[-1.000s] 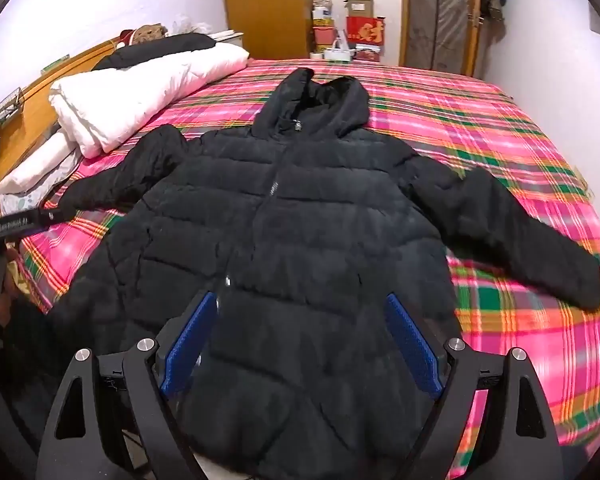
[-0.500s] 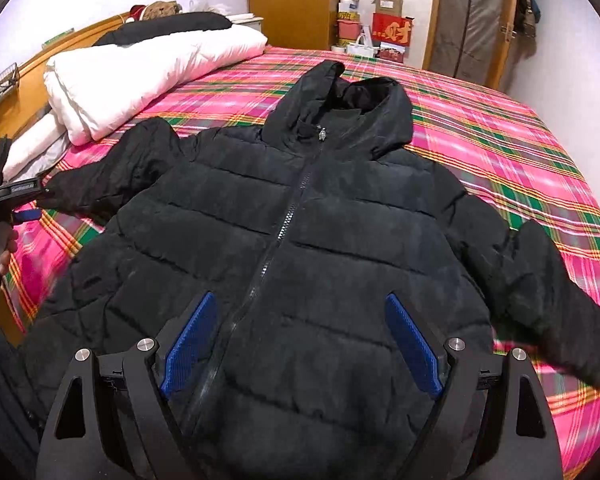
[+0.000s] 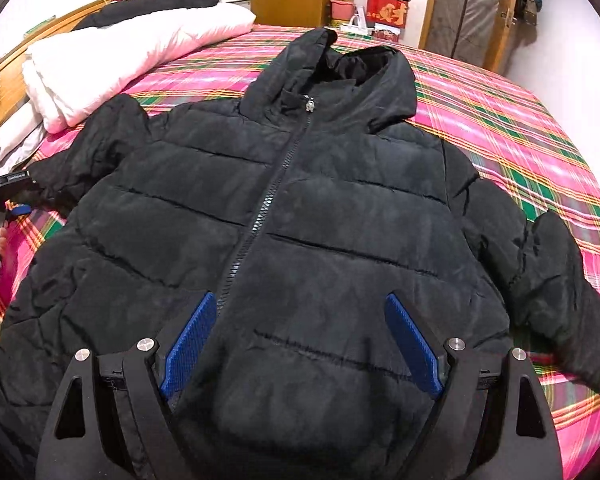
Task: Fold large clothes
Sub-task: 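Close the left tool on the black sleeve and lift it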
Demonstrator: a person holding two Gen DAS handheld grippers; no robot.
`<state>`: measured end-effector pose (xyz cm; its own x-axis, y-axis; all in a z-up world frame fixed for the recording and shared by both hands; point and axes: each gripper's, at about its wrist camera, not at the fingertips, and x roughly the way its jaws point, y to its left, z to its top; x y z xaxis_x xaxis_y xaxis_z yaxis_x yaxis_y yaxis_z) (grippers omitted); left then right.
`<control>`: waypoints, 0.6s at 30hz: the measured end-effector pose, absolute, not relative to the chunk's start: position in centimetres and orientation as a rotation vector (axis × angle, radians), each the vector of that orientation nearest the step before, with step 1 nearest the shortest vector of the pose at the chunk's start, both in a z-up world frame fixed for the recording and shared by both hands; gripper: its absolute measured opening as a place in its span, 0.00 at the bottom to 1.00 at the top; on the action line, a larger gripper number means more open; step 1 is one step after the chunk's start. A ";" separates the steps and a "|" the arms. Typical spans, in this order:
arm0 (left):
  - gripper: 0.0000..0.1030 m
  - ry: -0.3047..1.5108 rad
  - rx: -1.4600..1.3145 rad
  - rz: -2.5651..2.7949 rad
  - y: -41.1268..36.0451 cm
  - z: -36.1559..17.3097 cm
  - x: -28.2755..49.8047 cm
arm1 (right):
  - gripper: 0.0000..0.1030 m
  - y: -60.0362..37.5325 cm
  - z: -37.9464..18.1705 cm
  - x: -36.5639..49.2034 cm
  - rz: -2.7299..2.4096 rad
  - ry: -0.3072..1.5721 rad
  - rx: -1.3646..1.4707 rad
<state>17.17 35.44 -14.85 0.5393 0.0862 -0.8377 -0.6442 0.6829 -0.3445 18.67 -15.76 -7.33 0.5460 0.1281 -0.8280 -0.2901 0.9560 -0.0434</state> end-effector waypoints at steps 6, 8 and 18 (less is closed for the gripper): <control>0.23 0.893 -0.666 0.480 35.3 -14.2 18.5 | 0.84 -16.3 -7.8 18.8 0.236 0.973 -0.176; 0.17 0.877 -0.666 0.481 35.1 -13.3 18.7 | 0.84 -16.6 -7.7 18.8 0.234 0.974 -0.172; 0.11 0.729 -0.535 0.367 30.3 -2.5 19.0 | 0.84 -19.5 -5.6 17.5 0.218 0.938 -0.120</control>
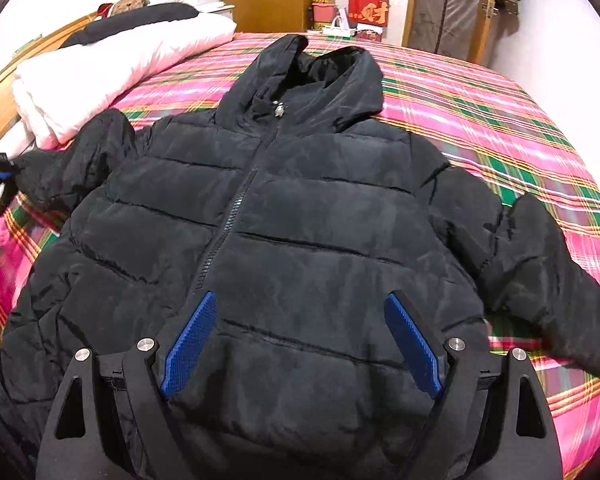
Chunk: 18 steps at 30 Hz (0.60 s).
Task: Fold large clothes
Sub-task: 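Close the left tool on the black sleeve and lift it, then fold the held sleeve across the jacket body and open the left tool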
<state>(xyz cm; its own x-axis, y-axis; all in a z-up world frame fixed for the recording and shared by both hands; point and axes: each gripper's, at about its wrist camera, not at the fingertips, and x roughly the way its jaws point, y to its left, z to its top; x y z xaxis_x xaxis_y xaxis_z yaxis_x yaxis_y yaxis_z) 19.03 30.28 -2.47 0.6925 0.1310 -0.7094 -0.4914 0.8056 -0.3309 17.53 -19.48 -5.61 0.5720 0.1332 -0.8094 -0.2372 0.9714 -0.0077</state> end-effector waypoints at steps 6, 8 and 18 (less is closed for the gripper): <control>0.11 0.628 -0.431 0.198 23.5 5.2 19.8 | 0.84 -22.2 -4.6 16.8 0.213 0.914 -0.077; 0.11 0.610 -0.397 0.136 20.6 7.0 20.2 | 0.84 -23.5 -4.3 16.6 0.211 0.906 -0.067; 0.11 0.695 -0.274 -0.191 3.9 7.3 24.5 | 0.84 -29.8 -4.1 16.1 0.150 0.888 0.019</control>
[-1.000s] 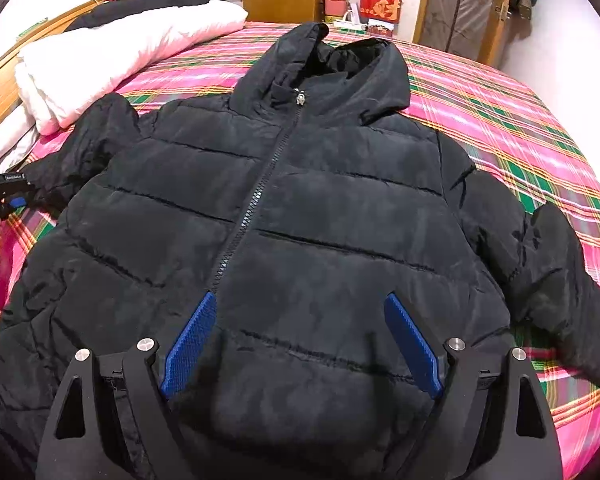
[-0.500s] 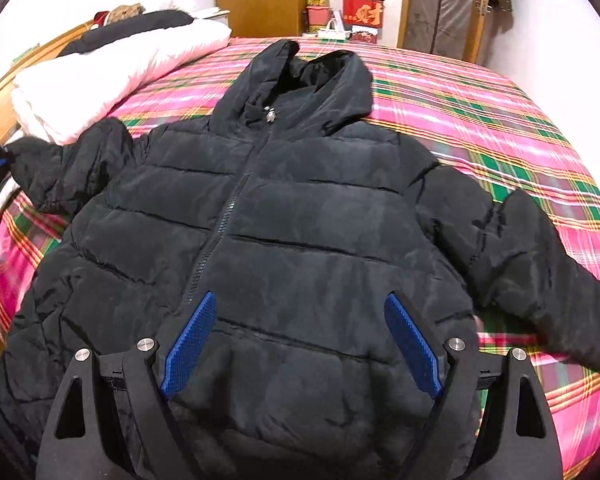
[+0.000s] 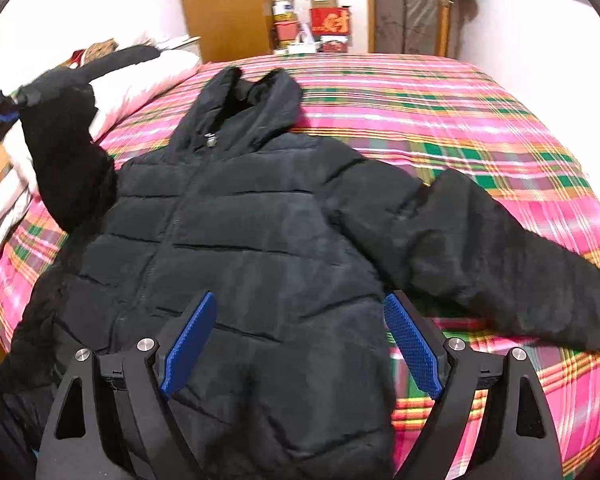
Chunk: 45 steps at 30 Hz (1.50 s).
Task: Fold large clothes
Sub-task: 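Fold the held sleeve across the jacket body and open the left tool, then move the right tool over the jacket to the other sleeve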
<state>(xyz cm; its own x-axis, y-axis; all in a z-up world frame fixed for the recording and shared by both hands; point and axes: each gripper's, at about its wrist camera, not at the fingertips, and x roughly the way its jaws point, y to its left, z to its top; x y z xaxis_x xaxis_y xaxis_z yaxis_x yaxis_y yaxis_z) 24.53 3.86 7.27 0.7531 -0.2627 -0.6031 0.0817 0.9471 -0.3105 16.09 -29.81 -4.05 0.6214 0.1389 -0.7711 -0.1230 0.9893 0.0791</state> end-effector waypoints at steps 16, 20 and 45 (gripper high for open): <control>0.70 0.999 -0.197 -0.440 -8.2 -5.4 25.7 | 0.84 -33.1 -6.2 16.6 0.106 0.923 0.147; 0.72 0.965 -0.191 -0.510 -8.2 -3.3 23.6 | 0.84 -33.4 -5.7 16.4 0.096 0.905 0.154; 0.59 1.034 -0.343 -0.020 7.5 -9.1 26.9 | 0.43 -24.5 -10.1 27.7 0.136 1.046 -0.064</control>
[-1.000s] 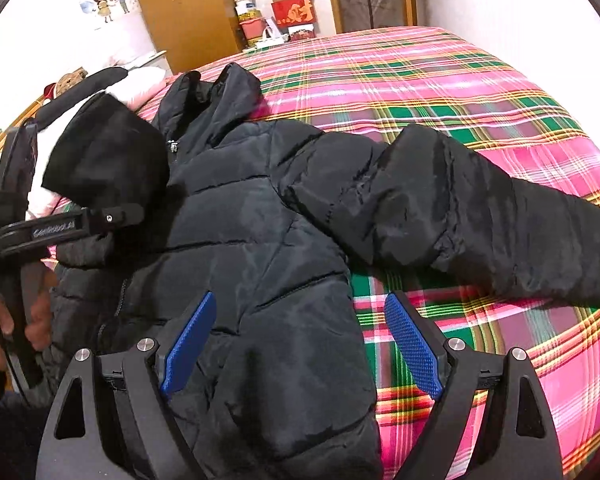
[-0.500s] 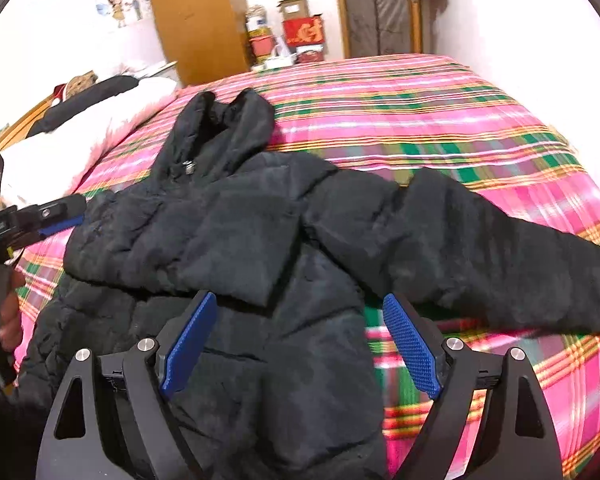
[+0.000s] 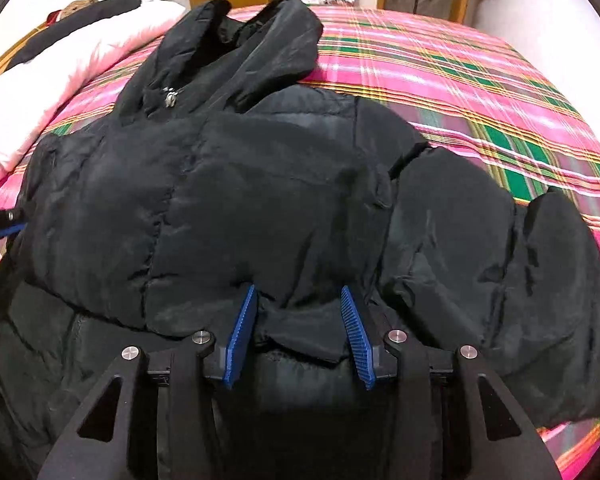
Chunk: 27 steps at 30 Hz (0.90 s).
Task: Fold large clothes
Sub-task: 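Move the right tool over the jacket to the other sleeve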
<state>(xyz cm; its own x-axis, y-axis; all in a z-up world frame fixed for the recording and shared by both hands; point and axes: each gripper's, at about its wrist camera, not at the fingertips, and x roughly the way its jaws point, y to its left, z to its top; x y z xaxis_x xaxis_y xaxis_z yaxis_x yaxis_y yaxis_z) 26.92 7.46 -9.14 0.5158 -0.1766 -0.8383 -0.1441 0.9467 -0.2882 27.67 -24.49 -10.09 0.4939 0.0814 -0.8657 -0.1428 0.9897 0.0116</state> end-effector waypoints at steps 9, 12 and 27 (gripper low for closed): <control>0.60 0.961 -0.239 0.033 9.8 -8.6 30.0 | 0.43 -23.9 -7.7 29.0 0.165 0.942 -0.046; 0.63 0.997 -0.268 0.032 10.3 -10.8 30.3 | 0.43 -23.9 -10.8 31.4 0.168 1.024 -0.019; 0.62 0.937 -0.258 0.020 8.8 -7.8 27.8 | 0.45 -25.7 -6.5 28.3 0.165 0.988 0.012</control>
